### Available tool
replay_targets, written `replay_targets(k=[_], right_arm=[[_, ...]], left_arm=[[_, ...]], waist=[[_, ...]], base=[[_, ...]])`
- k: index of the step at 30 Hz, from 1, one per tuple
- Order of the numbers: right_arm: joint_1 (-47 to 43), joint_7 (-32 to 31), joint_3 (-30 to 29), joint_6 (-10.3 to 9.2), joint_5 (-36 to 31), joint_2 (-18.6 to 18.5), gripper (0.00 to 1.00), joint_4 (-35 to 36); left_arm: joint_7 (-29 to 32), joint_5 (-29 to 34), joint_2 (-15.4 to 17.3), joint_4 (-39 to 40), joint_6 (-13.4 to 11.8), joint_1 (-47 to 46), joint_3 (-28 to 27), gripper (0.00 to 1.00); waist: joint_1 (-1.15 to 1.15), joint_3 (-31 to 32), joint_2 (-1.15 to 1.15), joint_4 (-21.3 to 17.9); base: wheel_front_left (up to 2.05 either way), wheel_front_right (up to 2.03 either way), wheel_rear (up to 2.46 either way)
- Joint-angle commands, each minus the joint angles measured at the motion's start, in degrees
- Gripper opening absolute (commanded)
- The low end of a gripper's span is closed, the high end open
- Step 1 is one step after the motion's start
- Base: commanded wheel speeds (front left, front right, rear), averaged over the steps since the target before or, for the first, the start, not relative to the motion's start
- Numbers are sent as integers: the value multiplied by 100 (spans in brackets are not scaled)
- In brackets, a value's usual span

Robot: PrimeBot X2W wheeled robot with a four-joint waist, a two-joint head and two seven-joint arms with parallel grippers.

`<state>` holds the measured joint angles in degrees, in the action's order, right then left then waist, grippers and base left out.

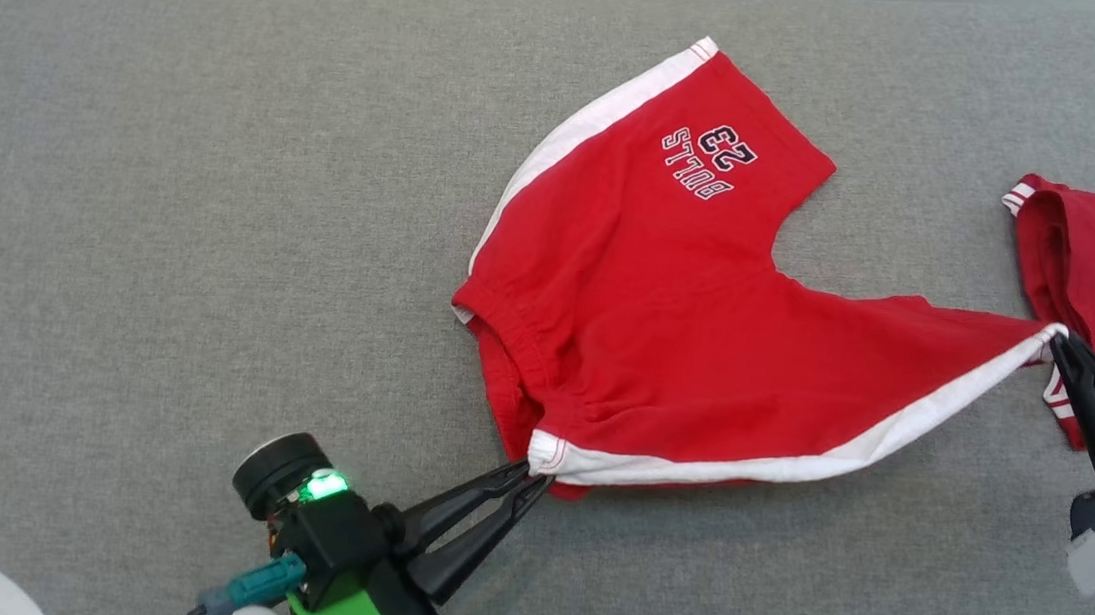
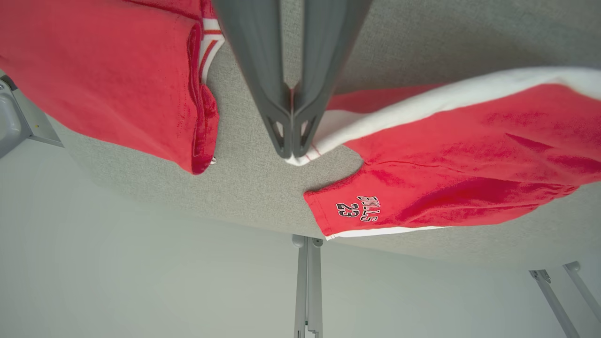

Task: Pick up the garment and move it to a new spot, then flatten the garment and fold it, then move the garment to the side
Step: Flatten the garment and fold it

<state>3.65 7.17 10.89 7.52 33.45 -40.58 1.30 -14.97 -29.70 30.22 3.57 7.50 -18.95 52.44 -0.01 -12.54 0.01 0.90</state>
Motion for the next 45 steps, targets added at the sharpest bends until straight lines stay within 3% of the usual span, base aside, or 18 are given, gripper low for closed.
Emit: replay_targets(k=[1, 7, 14, 26, 32, 45], right_arm=[[283, -132, 35, -7, -69, 53, 0, -53], [1469, -581, 357, -7, -97, 175, 0, -733], [2862, -716, 716, -7, 222, 95, 0, -1706], [4838, -542, 1901, -8, 560, -4, 0, -2677], [5685, -520, 2482, -8, 666, 86, 0, -3203], [6867, -262, 3421, -8, 810, 295, 0, -4232]], left_arm=[[-21, -251, -123, -82, -5, -188, 52, 0], [-21, -1242, -623, -613, -5, -823, 300, 0], [-20, -2404, -1241, -1107, -5, -1266, -227, 0], [-16, -3420, -1715, -1375, -5, -1528, -671, 0], [-16, -3649, -2009, -1728, -40, -1627, -1103, 0], [-16, -3495, -2381, -2209, -3, -2012, -1293, 0]], waist=[[1, -62, -1, 83], [1, -286, -1, 303], [1, -744, -1, 638], [1, -1498, -1, 1059], [1, -1781, -1, 1219], [1, -2149, -1, 1441]], base=[[0, 0, 0], [0, 0, 0], [0, 0, 0], [0, 0, 0], [0, 0, 0], [0, 0, 0]])
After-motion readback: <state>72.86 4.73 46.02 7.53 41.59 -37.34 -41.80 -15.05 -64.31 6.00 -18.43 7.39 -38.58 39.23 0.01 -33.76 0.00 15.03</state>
